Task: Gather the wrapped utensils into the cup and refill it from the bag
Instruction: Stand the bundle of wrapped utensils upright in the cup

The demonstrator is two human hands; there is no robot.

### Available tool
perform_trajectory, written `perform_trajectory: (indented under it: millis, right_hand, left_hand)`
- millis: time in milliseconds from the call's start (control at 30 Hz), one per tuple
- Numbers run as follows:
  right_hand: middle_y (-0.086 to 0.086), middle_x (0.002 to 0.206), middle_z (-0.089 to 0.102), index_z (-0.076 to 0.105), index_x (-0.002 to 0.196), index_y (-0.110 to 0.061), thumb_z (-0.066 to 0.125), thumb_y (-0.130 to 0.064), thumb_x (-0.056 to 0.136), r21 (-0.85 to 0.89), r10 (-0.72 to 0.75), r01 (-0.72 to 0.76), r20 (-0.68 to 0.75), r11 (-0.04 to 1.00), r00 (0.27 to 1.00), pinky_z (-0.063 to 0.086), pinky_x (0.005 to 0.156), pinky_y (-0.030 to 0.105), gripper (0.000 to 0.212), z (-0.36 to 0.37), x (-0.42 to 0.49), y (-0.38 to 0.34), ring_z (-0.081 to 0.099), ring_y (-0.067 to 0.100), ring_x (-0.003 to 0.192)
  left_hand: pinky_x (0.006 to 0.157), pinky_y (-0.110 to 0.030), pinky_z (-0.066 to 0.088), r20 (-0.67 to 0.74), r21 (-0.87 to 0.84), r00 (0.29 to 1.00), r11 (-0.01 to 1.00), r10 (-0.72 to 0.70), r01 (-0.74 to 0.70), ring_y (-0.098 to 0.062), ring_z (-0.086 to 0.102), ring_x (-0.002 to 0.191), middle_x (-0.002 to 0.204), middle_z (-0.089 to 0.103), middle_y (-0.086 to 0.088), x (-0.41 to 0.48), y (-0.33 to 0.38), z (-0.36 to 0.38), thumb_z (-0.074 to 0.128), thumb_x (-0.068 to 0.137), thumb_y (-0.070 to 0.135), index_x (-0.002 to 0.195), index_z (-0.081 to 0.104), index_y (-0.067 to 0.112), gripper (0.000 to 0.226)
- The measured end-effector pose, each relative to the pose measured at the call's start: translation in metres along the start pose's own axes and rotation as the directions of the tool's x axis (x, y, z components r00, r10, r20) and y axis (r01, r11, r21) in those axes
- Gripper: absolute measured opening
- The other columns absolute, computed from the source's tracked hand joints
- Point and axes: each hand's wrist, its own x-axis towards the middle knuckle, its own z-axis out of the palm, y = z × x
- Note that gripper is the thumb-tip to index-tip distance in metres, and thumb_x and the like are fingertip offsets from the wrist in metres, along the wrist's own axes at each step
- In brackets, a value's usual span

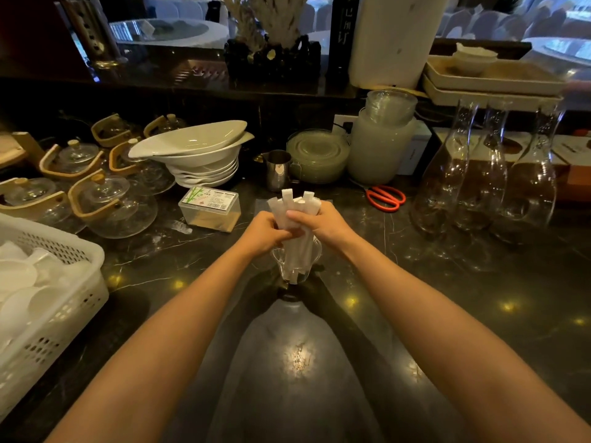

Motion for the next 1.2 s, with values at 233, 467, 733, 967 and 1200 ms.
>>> perform_trajectory:
  millis: [233, 467, 733, 967, 1200]
  right_hand:
    - [-0.010, 0.101, 0.054, 0.058, 0.105, -0.020, 0.058, -0.022, 0.085, -0.135, 0.044, -0.048, -0.035, 0.990, 0.998, 0.040, 0.074, 0.015, 0.020, -0.004, 0.000, 0.011, 0.049, 0.006, 0.099]
    - [-0.004, 0.114, 0.048, 0.049, 0.106, -0.026, 0.050, -0.007, 0.087, -0.134, 0.087, -0.094, -0.058, 0.987, 0.995, 0.041, 0.071, 0.016, 0.027, -0.010, -0.005, 0.010, 0.046, 0.012, 0.107]
    - [0.010, 0.118, 0.052, 0.046, 0.109, -0.013, 0.050, 0.002, 0.084, -0.159, 0.063, -0.077, -0.090, 0.984, 0.994, 0.044, 0.072, 0.017, 0.029, 0.002, -0.004, 0.005, 0.051, 0.017, 0.105]
    - [0.010, 0.122, 0.052, 0.045, 0.117, -0.011, 0.038, 0.002, 0.089, -0.280, 0.049, -0.075, -0.100, 0.957, 0.994, 0.041, 0.083, 0.024, 0.032, 0.000, -0.005, 0.007, 0.047, 0.014, 0.107]
    - [0.011, 0.101, 0.064, 0.058, 0.096, -0.006, 0.056, -0.002, 0.084, -0.487, -0.124, 0.012, -0.199, 0.873, 0.972, 0.042, 0.070, 0.010, 0.013, -0.006, -0.004, 0.008, 0.053, 0.010, 0.088]
  left_hand:
    - [0.066, -0.029, 0.048, 0.029, 0.015, 0.999, 1.000, 0.015, -0.015, -0.020, 0.060, 0.076, 0.077, 0.065, -0.009, 0.003, -0.007, -0.010, 0.060, 0.081, 0.015, 0.081, 0.068, 0.008, 0.011]
    - [0.066, -0.022, 0.045, 0.024, -0.009, 1.000, 1.000, 0.009, -0.009, -0.010, 0.057, 0.080, 0.082, 0.060, 0.006, 0.008, -0.008, -0.018, 0.064, 0.078, 0.018, 0.091, 0.062, 0.023, 0.014]
    - [0.082, -0.030, 0.048, 0.066, -0.020, 0.996, 0.998, 0.059, -0.058, -0.017, 0.056, 0.099, 0.105, 0.059, -0.003, 0.010, 0.000, -0.016, 0.071, 0.070, 0.011, 0.111, 0.057, 0.015, 0.043]
    - [0.082, -0.036, 0.049, -0.039, 0.033, 0.999, 0.999, 0.024, -0.023, -0.019, 0.057, 0.093, 0.097, 0.059, -0.004, 0.018, -0.001, -0.011, 0.063, 0.078, 0.012, 0.102, 0.061, 0.012, 0.024]
    - [0.067, -0.021, 0.044, -0.099, 0.080, 0.995, 0.997, 0.030, -0.023, -0.015, 0.051, 0.094, 0.102, 0.054, -0.001, 0.027, -0.006, -0.014, 0.061, 0.080, 0.011, 0.106, 0.058, 0.014, 0.026]
